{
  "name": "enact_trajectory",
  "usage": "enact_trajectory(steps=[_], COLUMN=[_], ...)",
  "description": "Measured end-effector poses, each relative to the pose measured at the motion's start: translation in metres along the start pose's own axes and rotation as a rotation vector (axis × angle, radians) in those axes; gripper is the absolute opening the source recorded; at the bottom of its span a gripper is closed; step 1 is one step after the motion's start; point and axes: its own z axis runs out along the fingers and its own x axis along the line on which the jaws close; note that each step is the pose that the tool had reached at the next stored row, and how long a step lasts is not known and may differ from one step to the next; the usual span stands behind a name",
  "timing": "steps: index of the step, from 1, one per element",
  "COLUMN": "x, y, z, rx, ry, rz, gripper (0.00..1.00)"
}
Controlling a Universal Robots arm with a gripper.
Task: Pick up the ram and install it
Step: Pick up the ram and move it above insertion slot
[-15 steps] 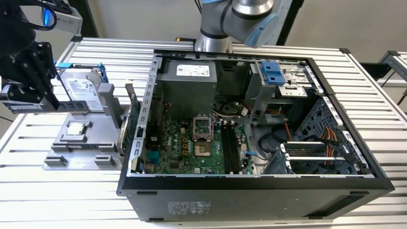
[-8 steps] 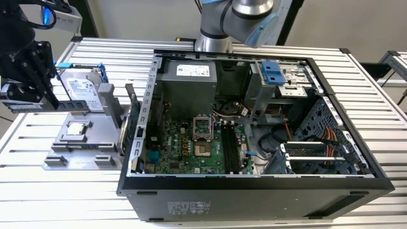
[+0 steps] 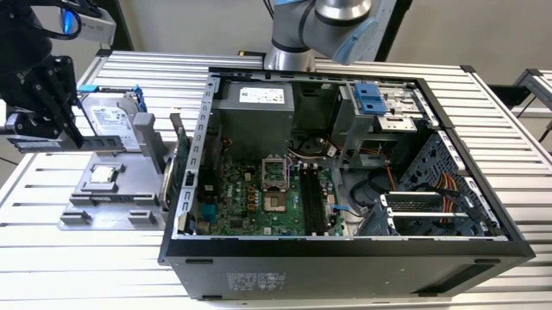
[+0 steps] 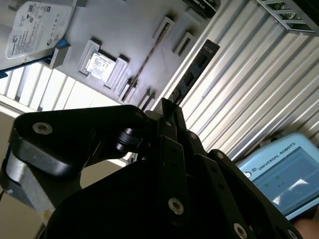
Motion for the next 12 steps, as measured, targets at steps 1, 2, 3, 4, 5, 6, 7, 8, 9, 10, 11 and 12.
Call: enact_trajectory(steps=[1, 2, 3, 4, 5, 6, 7, 8, 9, 10, 11, 12], x=[0.0000, 0.0001, 0.0001, 0.0002, 0.0002, 0.0002, 0.0003, 0.0003, 0.0003, 0.0004, 0.0004, 0.0005], y=[-0.0014, -0.0033, -0.0050, -0.0069, -0.0087, -0.0107, -0.0129, -0.0150, -0.0174, -0.0194, -0.0217, -0.0237], z=[0.0000, 0.0001, 0.0001, 0.0002, 0.0002, 0.0002, 0.0002, 0.0002, 0.0003, 0.0003, 0.0004, 0.0004], rx=[0.0000, 0.0000, 0.0000, 0.0000, 0.0000, 0.0000, -0.0001, -0.0001, -0.0002, -0.0002, -0.0003, -0.0003], ry=[0.0000, 0.0000, 0.0000, -0.0001, -0.0001, -0.0001, 0.0000, 0.0000, 0.0000, 0.0000, 0.0000, -0.0001], rz=[0.000, 0.000, 0.000, 0.000, 0.000, 0.000, 0.000, 0.000, 0.000, 0.000, 0.000, 0.000], gripper=[0.00, 0.00, 0.00, 0.00, 0.00, 0.00, 0.00, 0.00, 0.00, 0.00, 0.00, 0.00])
